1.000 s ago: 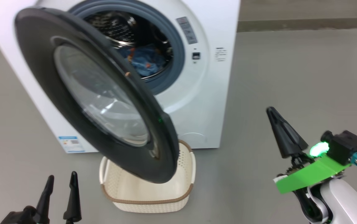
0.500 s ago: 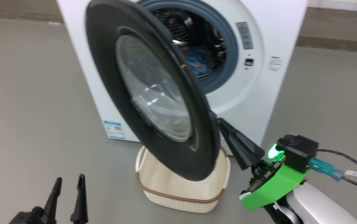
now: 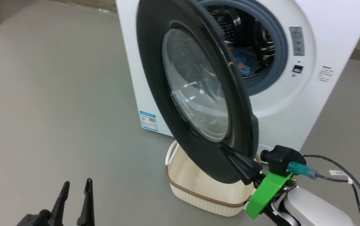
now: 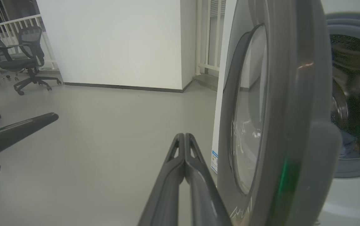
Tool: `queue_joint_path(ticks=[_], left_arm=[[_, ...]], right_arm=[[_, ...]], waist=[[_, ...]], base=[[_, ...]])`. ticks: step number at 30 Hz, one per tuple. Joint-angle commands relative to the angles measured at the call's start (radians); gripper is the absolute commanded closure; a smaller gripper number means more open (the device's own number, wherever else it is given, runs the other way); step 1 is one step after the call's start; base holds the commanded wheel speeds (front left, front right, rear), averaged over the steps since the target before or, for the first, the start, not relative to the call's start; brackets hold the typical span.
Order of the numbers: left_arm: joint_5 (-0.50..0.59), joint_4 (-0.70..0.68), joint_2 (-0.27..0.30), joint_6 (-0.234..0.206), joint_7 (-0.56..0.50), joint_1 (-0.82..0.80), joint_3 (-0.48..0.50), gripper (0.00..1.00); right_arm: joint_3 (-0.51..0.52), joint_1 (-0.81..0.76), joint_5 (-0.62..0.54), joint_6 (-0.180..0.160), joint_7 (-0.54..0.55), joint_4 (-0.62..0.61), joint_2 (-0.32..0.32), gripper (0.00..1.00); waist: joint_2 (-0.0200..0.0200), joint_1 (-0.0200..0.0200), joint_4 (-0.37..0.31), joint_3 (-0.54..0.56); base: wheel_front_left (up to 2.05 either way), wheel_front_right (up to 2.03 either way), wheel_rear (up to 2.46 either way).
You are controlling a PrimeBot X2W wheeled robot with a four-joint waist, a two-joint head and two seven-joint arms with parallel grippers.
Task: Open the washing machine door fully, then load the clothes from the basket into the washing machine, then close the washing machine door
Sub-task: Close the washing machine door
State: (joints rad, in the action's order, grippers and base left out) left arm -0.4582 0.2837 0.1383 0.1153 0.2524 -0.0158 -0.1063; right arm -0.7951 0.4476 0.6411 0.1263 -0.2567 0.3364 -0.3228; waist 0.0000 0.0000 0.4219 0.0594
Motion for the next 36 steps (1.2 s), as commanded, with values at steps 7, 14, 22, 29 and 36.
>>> queue_joint_path(ticks=[7,14,22,29,36], left_arm=[[-0.007,-0.019,0.012,0.009,0.008,-0.019,0.03,0.0],[-0.005,-0.023,0.015,0.008,0.008,-0.027,0.028,0.0],[-0.004,-0.03,0.002,0.008,0.009,-0.042,0.019,0.0],[0.004,-0.045,-0.014,0.008,0.009,-0.06,0.015,0.0],[0.017,-0.069,-0.032,0.008,0.009,-0.084,0.013,0.0]], right_arm=[[0.018,0.028,0.053,0.004,-0.005,0.061,-0.015,1.0],[0.031,0.039,0.051,0.004,-0.005,0.098,-0.026,1.0],[0.042,0.086,0.058,0.004,-0.005,0.129,-0.068,1.0],[0.113,0.13,0.069,0.004,-0.005,0.14,-0.125,1.0],[0.174,0.196,0.068,0.004,-0.005,0.134,-0.19,1.0]], waist=[[0.0,0.0,0.044,-0.012],[0.0,0.0,0.037,-0.029],[0.0,0.0,0.024,-0.087],[0.0,0.0,0.017,-0.153],[0.0,0.0,0.017,-0.244]], base=[[0.0,0.0,0.0],[0.0,0.0,0.0],[0.0,0.0,0.0],[0.0,0.0,0.0],[0.0,0.0,0.0]])
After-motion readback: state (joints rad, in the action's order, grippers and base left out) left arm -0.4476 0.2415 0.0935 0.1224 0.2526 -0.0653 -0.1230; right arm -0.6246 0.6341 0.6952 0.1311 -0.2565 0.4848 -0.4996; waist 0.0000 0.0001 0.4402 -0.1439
